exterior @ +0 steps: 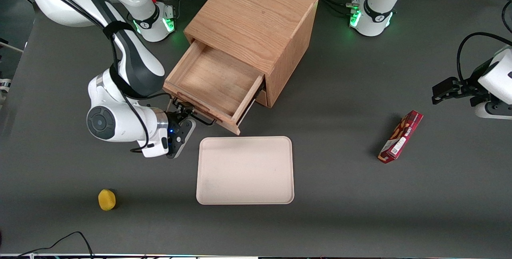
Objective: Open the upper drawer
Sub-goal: 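Pull the upper drawer outward by its handle with the right gripper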
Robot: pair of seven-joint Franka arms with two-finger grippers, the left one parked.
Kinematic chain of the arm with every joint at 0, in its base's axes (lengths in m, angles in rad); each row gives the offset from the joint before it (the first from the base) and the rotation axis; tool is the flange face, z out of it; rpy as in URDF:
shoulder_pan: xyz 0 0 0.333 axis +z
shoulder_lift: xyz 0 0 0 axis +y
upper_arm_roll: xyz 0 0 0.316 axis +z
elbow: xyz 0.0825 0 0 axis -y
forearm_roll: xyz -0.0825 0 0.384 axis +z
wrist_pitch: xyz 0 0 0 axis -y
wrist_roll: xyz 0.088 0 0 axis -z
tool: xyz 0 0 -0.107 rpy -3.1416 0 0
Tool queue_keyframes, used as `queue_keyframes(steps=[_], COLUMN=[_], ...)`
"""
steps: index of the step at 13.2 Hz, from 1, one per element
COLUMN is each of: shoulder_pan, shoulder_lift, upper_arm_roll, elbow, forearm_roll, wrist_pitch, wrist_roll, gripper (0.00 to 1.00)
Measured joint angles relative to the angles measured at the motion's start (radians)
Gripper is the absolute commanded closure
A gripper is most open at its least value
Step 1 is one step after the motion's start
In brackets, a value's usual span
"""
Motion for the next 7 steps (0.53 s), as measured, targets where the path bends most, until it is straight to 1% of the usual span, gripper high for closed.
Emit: queue_keyframes(steps=[3, 6, 7], shoulder_pan=[0.0, 0.0, 0.0], shoulder_lift=[0.003, 0.019, 0.029], upper_arm_roll=[-0.022, -0.037, -0.038], elbow=[0.01, 0.046, 0.064], forearm_roll=[-0.006, -0.049, -0.051], wrist_pitch=[0.0, -0.022, -0.036], wrist_roll=[-0.043, -0.062, -0.063], gripper=[0.0, 0.0, 0.0])
